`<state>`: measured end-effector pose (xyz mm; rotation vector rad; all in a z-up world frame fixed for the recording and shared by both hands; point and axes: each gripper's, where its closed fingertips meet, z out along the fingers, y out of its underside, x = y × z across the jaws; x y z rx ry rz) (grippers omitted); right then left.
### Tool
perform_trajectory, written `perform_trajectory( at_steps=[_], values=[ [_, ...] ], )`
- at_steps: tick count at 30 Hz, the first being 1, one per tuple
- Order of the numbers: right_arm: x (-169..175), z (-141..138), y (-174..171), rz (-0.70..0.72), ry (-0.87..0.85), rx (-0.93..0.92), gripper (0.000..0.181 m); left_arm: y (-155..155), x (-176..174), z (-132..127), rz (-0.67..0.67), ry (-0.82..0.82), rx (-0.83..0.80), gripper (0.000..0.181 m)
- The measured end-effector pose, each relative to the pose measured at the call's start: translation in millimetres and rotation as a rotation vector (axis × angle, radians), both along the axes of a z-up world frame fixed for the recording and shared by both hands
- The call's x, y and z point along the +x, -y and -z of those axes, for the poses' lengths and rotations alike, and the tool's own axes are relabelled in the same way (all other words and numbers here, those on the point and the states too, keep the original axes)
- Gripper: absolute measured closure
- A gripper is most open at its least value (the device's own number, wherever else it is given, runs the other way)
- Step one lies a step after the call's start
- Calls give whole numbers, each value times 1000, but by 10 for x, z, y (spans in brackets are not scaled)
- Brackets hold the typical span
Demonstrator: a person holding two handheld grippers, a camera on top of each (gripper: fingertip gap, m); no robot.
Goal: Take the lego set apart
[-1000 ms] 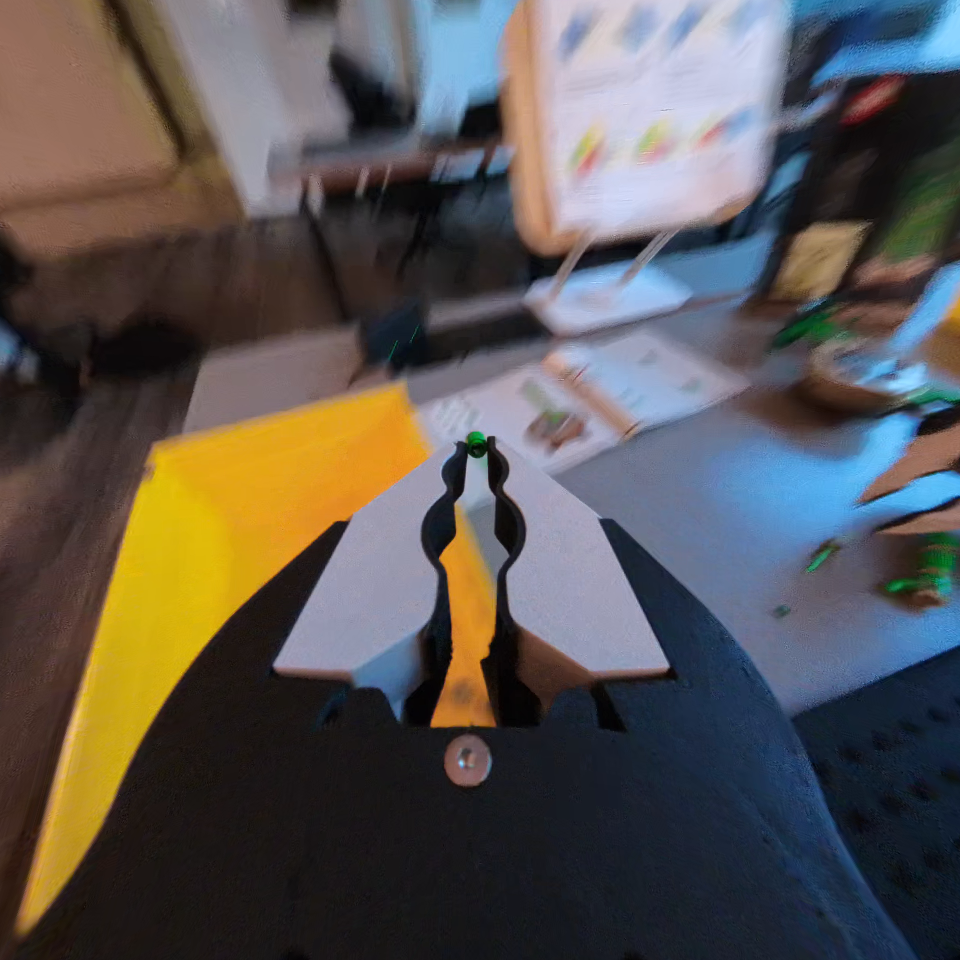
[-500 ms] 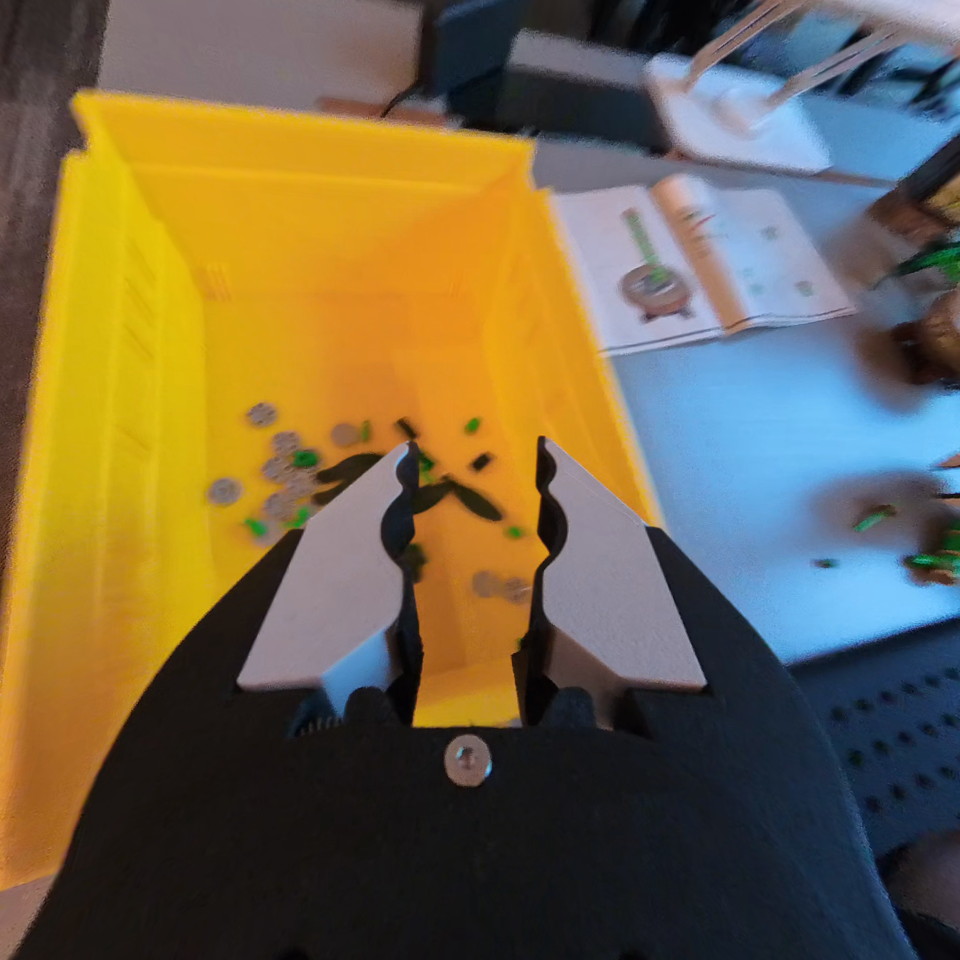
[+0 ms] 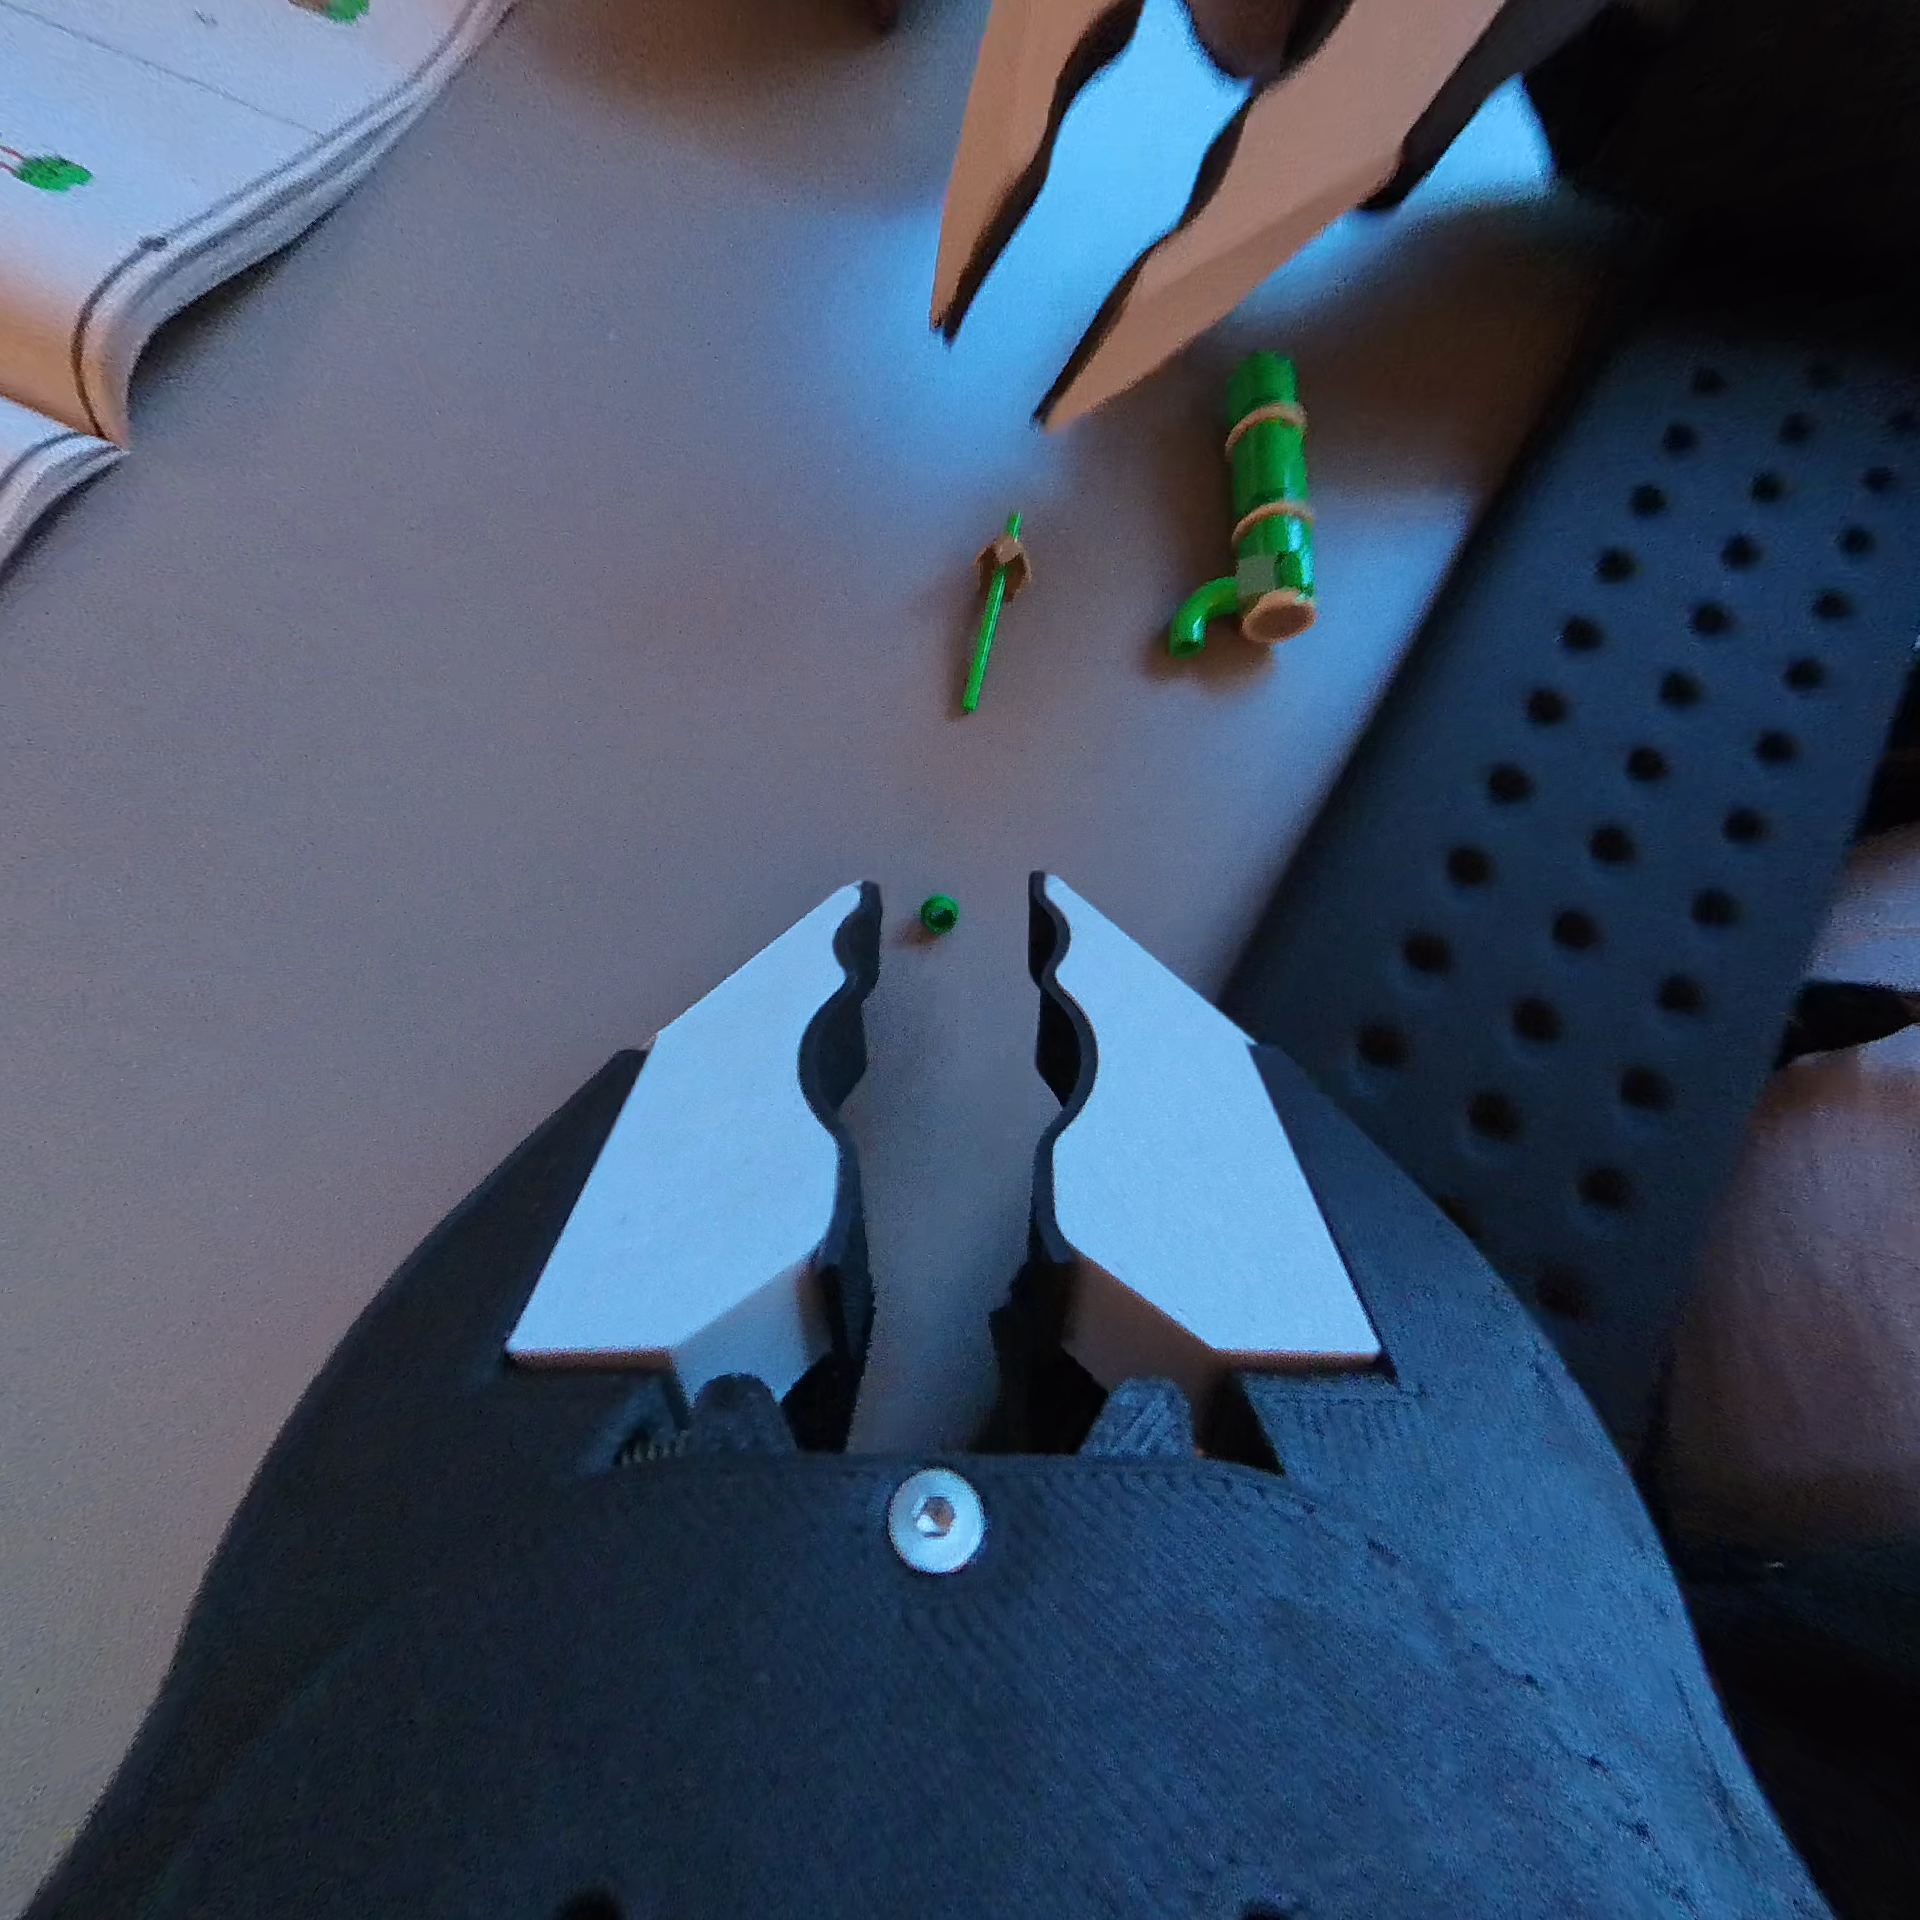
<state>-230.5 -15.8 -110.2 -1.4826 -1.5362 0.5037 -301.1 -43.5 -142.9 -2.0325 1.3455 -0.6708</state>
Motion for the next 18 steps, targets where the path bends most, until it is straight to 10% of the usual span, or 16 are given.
perform_trajectory(
  at_steps=[18],
  values=[
    [19, 5, 8, -5, 17, 14, 163, -76, -52, 96, 20, -116, 137, 175]
  ],
)
